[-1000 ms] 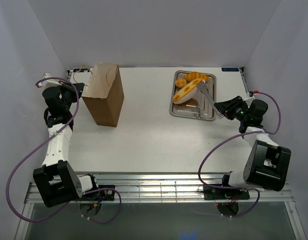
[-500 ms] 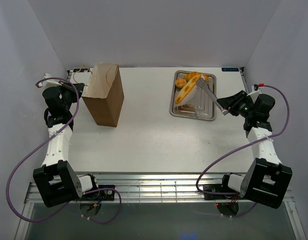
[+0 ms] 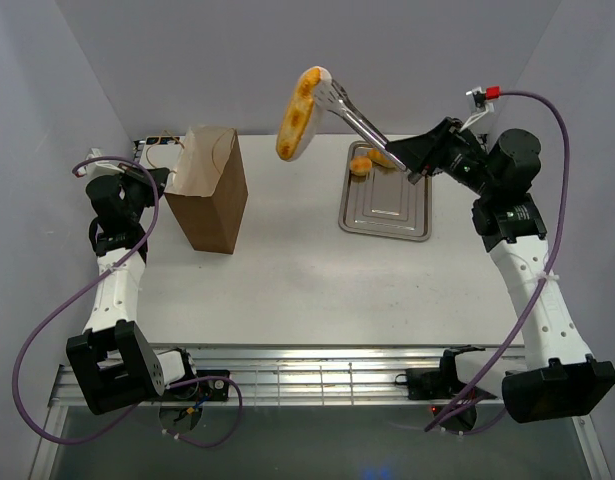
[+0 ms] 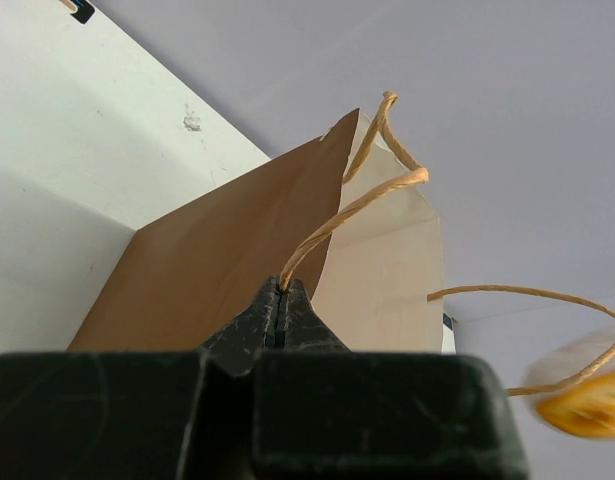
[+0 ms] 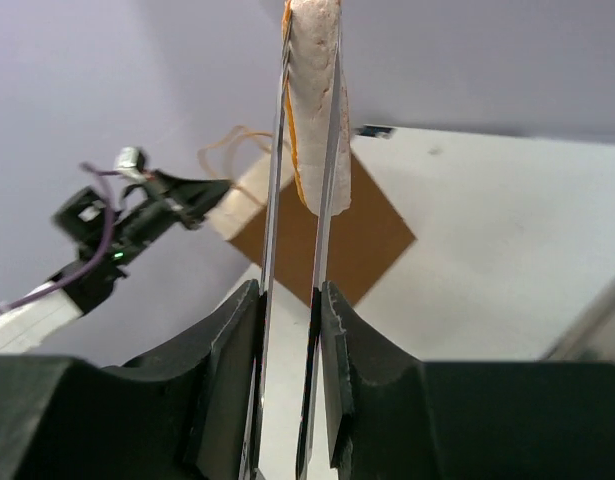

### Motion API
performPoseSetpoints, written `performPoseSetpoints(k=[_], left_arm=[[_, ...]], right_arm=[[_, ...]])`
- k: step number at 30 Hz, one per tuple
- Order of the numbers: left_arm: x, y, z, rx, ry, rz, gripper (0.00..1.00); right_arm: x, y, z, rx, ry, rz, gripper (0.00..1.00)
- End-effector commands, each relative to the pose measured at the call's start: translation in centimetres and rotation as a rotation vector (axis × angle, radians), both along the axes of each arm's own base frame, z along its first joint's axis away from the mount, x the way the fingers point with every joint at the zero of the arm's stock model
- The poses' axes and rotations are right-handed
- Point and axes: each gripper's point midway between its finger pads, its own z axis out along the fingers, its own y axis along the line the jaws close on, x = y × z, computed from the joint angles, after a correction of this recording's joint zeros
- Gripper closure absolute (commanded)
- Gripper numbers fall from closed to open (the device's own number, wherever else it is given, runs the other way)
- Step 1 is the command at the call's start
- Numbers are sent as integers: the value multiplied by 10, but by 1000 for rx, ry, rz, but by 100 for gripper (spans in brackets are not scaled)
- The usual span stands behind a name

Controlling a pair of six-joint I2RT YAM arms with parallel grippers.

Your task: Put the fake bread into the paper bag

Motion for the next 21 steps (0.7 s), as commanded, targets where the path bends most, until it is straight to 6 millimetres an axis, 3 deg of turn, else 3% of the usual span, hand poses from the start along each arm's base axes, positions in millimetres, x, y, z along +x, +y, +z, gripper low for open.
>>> performPoseSetpoints(k=[1,6,9,21], left_arm=[[-4,2,-12,2,33,4,100],[-3,2,-12,2,35,4,100],[-3,1,-12,-1,33,3,100],[-4,1,-12,0,32,3,100]], right_arm=[[-26,25,74,26,-225,69,92],[-56,66,118,76,-343,185,92],[-62,86,129,81,-374,228,92],[-51,174,115,22,-353,276,92]])
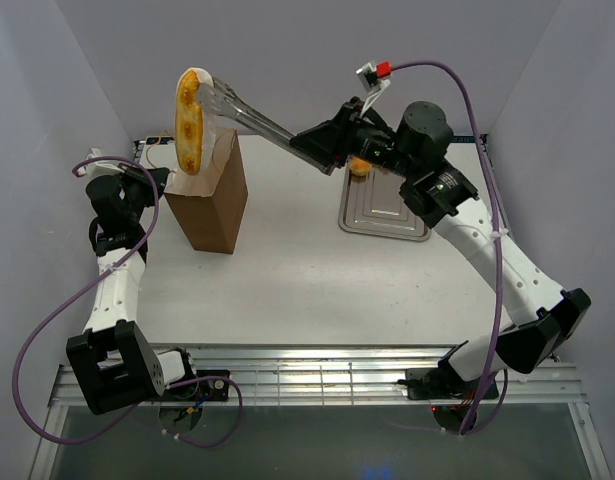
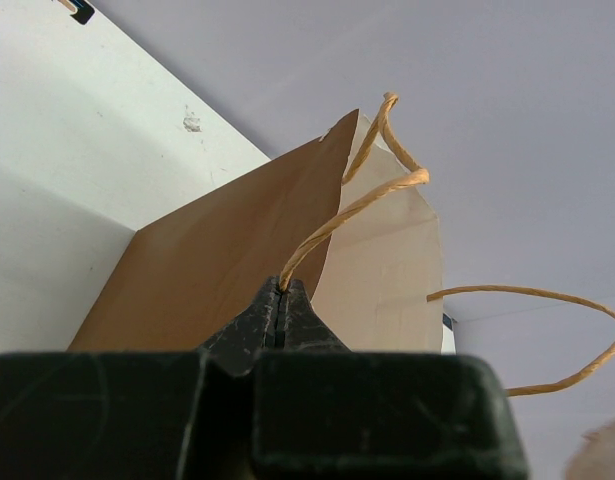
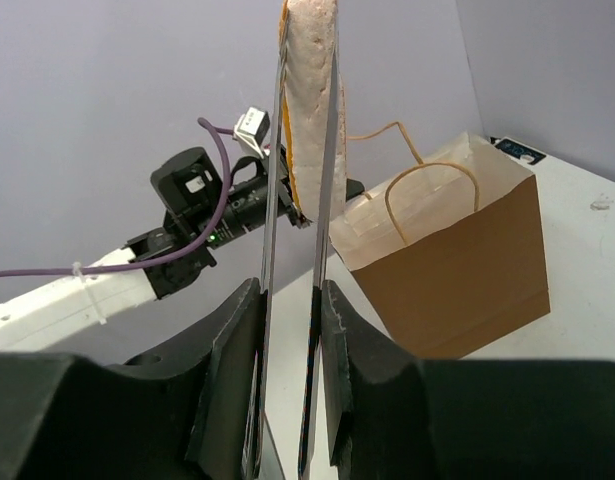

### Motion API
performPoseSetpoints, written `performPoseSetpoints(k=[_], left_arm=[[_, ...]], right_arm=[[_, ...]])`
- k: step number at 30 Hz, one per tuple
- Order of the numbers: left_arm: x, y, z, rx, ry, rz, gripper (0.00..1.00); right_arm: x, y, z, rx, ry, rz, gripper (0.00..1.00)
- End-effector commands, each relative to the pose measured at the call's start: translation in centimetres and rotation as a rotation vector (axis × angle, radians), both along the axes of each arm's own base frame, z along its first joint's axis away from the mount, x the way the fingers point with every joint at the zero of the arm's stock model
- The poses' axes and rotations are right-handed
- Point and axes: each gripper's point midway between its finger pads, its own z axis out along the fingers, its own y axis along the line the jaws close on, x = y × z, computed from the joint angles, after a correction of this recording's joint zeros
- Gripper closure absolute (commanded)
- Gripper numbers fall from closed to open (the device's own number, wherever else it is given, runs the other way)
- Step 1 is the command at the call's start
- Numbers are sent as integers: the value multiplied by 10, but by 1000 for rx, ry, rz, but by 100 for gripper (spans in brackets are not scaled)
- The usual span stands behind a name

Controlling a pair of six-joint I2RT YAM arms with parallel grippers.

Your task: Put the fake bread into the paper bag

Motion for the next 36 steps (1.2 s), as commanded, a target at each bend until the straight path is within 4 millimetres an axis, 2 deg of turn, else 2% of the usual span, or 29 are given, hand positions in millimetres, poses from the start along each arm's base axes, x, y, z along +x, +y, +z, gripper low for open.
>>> performPoseSetpoints(k=[1,7,9,10,18,23,32,36], left_arm=[[-5,0,-12,-3,34,-1,100],[-5,1,-11,3,32,2,100],[-5,1,-11,3,32,3,100],[-5,1,-11,2,33,2,100],[-5,0,-13,-3,36,1,100],[-6,0,-12,-2,33,1,100],[-6,0,-12,-1,33,2,100],[-7,1,-12,1,33,5,100]], right_arm=[[-1,3,43,52,-138,-86,92],[5,31,16,-35,-133,-124,92],[5,34,15,-44,-141,-134,92],[5,37,5,-76,-129,-143,92],[6,41,-12,-126,-113,-170,92],[8,42,-16,-134,-111,-169,92],[10,45,-23,-142,-77,-174,73],[10,47,-25,-142,-67,-164,67]])
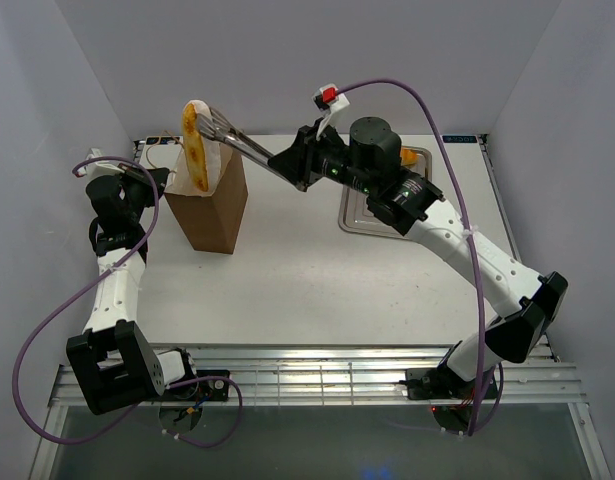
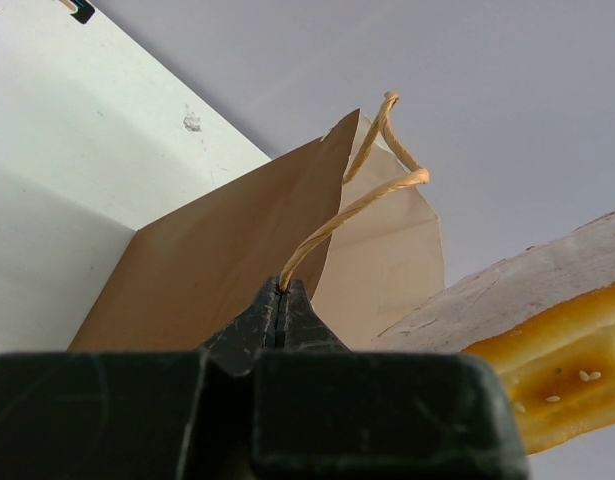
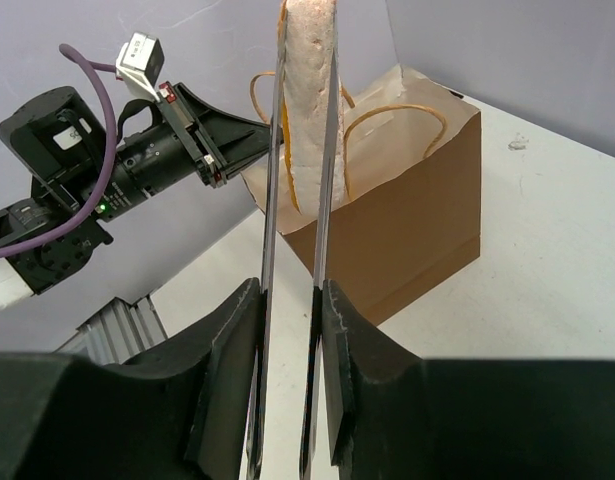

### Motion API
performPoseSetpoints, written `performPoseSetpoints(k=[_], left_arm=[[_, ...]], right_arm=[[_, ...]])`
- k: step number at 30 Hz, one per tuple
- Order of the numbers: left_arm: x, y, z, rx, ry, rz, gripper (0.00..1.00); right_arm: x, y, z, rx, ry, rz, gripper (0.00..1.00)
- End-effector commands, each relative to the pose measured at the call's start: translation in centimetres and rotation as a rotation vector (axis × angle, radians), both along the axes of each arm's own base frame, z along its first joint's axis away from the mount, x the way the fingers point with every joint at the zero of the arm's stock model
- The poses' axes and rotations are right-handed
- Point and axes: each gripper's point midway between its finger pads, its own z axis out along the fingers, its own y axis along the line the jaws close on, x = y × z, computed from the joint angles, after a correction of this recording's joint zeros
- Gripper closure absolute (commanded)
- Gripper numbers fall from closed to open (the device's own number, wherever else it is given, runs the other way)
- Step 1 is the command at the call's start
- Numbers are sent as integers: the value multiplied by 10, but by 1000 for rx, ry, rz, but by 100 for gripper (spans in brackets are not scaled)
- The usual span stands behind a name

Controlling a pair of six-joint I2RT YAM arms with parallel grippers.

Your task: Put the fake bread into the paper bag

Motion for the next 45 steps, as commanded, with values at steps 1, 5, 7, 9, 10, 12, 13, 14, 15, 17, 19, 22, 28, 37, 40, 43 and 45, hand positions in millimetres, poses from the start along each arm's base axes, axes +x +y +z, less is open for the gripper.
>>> performPoseSetpoints(k=[1,5,7,9,10,12,13,14,15,17,19,22,28,37,40,43,45], left_arm=[[-7,1,-11,2,32,5,100],[-6,0,-12,1,35,4,100],[-6,1,-12,1,33,5,100],[-6,1,-13,0,36,5,100],[-7,1,-13,0,36,5,100],[-6,0,-15,0,40,2,100],[-7,1,-14,1,39,7,100],[-7,1,-14,1,39,7,100],[-6,1,-15,1,39,7,100],[-6,1,-16,0,42,7,100],[-7,2,-15,1,39,8,100],[-7,1,-16,3,41,8,100],[-7,2,-16,3,41,8,100],[-7,1,-15,2,39,3,100],[-7,0,-13,4,33,2,100],[-7,-1,-13,3,33,-3,100],[-8,-1,-13,3,33,-4,100]], right_arm=[[-1,0,36,79,-66,-3,66],[-1,-1,36,81,-64,-8,61],[-1,-1,35,80,-63,-9,60],[-1,-2,34,78,-59,-12,57],[0,-2,33,78,-57,-16,55],[0,-2,31,74,-55,-16,53],[0,-2,31,74,-55,-17,53],[0,-2,30,71,-53,-17,53],[1,-3,30,71,-53,-20,53],[0,-2,29,69,-51,-19,53],[0,-2,29,68,-52,-20,53],[0,-4,31,71,-57,-25,54],[-1,-8,41,82,-76,-36,56],[17,-50,60,51,-157,-221,57],[32,-80,56,56,-135,-289,57],[51,-118,44,76,-77,-345,57],[65,-146,26,70,-35,-377,57]])
